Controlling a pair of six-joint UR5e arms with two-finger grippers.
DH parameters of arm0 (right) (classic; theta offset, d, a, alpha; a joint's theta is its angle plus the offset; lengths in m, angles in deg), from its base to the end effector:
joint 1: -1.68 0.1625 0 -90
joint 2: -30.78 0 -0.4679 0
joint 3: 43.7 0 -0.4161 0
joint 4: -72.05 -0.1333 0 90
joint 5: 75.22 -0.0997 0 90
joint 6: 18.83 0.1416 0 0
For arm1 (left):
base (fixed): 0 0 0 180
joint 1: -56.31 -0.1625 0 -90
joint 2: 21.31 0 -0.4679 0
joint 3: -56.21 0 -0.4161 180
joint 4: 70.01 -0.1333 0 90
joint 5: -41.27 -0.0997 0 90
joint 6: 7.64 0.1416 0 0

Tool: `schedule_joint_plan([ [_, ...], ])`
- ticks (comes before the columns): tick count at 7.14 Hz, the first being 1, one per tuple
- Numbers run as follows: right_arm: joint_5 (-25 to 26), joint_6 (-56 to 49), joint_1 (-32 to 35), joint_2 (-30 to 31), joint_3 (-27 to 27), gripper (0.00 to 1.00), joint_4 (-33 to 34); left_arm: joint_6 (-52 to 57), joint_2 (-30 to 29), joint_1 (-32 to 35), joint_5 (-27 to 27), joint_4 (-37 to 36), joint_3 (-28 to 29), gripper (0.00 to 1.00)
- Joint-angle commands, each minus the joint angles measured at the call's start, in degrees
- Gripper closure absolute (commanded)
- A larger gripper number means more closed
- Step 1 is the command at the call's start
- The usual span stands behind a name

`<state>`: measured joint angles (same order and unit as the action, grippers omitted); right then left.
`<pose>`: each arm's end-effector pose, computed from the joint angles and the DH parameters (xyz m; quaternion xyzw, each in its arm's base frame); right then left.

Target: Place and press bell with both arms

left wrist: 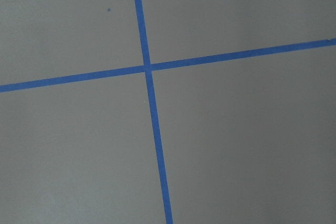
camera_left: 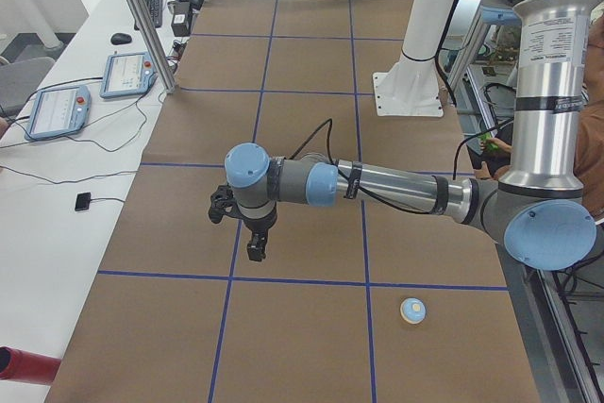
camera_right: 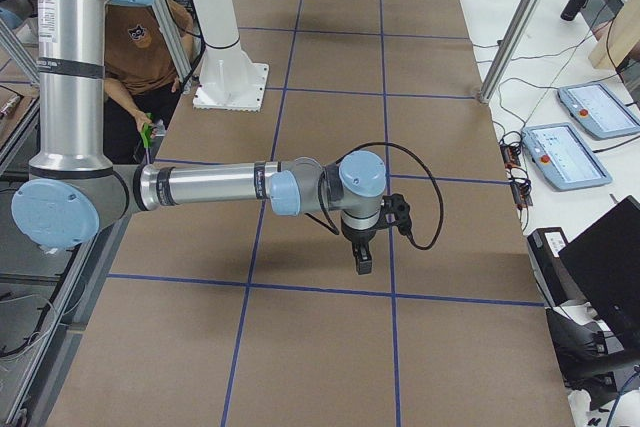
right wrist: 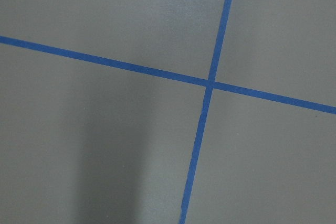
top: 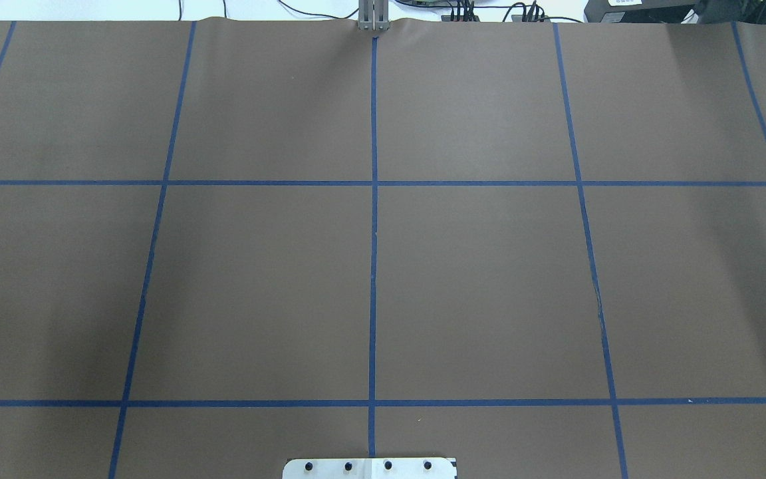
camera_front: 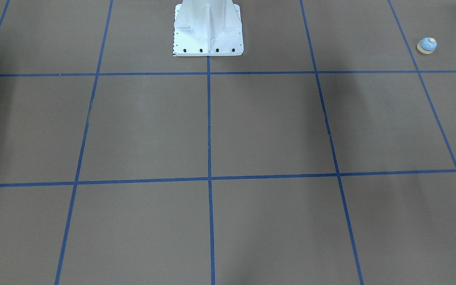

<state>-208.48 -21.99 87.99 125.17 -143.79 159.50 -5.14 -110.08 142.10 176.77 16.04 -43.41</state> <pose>0.0045 -0.4930 0.6754 0.0652 -0.3680 -0.0819 0.9239 0.0051 -0.5097 0.6608 0.0300 0.3869 0.0689 0.9191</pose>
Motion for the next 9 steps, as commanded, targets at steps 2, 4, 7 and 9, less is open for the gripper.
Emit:
schedule_joint_plan([
  [2, -0.33, 0.0, 0.0, 0.09, 0.06, 0.0, 0.0, -0.12, 0.0, 0.0, 0.12, 0.08, -0.31, 0.0],
  [4, -0.42, 0.0, 0.0, 0.09, 0.06, 0.0, 0.0, -0.13, -0.18, 0.0, 0.12, 0.17, -0.93, 0.0],
  [7, -0.33, -0.61, -0.09, 0.0, 0.59, 0.0, 0.0, -0.04, 3.57, -0.09, 0.12, 0.17, -3.11, 0.0],
  [9, -0.6, -0.35, -0.09, -0.18, 0.59, 0.0, 0.0, -0.12, 5.79, -0.44, 0.03, 3.75, -3.13, 0.0],
])
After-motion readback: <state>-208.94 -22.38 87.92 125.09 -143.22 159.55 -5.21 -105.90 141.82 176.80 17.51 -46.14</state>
